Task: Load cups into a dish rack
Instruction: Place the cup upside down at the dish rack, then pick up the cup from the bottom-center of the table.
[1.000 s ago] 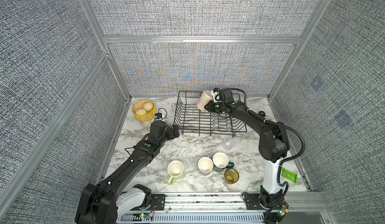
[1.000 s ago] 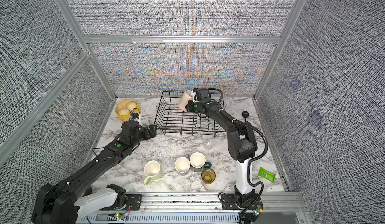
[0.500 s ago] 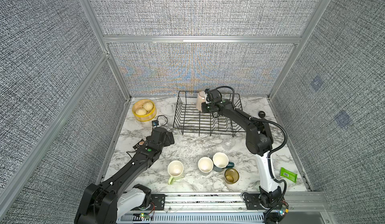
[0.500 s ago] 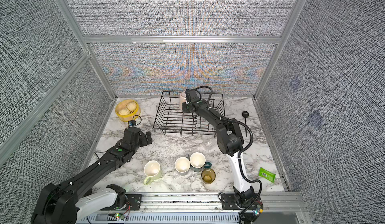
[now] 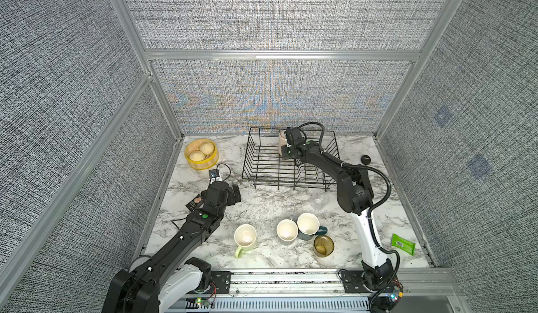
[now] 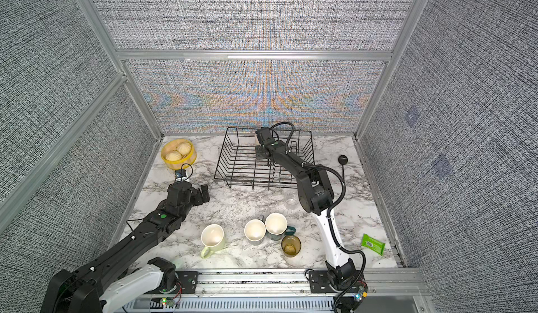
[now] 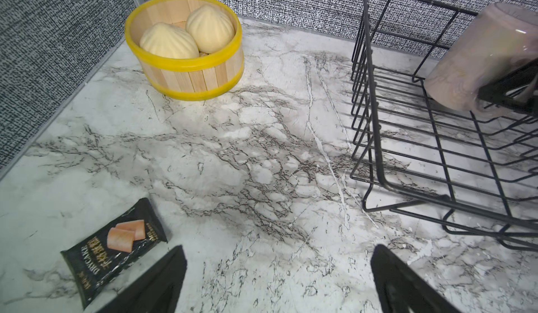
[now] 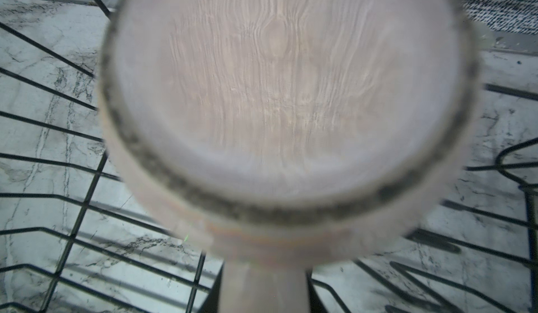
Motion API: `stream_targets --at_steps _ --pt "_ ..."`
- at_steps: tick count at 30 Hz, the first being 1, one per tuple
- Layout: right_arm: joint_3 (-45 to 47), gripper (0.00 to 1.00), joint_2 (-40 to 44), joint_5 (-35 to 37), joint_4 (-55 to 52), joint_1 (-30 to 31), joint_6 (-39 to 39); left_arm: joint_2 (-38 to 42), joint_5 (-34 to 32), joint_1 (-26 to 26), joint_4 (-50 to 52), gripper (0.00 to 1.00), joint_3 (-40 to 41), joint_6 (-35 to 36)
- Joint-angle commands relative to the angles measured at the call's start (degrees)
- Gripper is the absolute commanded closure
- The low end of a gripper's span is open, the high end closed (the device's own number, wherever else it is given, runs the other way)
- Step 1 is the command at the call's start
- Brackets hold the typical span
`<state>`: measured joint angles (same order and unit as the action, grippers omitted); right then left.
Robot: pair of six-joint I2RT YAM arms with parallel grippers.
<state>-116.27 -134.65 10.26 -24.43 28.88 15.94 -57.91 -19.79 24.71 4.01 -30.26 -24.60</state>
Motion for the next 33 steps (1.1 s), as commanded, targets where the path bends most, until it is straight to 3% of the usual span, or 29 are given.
stream_targets --at_steps 1,5,10,15,21,26,33 --pt "-0.63 0.67 0.70 0.64 0.50 -0.01 0.93 -0.29 -0.64 0.04 0.04 0.01 -0.44 0.25" --pt "0.54 0.53 2.14 0.37 -0.45 0.03 1.18 -0.17 0.95 0.01 0.15 0.01 -0.82 -0.25" --pt "2.72 0.45 5.17 -0.67 -0.87 0.03 2.74 0.17 1.68 0.07 5.62 0.01 -2.70 -4.36" --pt "6.57 0.36 10.46 -1.75 -0.89 0.03 2.97 2.65 9.56 0.16 14.87 0.01 -6.11 -9.29" --pt "14.05 0.34 19.14 -3.79 0.25 -0.06 1.62 10.09 19.74 0.13 19.33 0.01 -5.76 -13.19" --pt "23.30 0.34 27.52 -5.42 2.62 -0.14 -0.58 9.48 25.10 0.32 27.71 0.01 -7.19 -14.76" --pt "32.30 0.34 35.28 -5.76 4.64 -0.58 -1.19 10.80 26.92 2.31 38.04 0.09 -9.46 -14.91"
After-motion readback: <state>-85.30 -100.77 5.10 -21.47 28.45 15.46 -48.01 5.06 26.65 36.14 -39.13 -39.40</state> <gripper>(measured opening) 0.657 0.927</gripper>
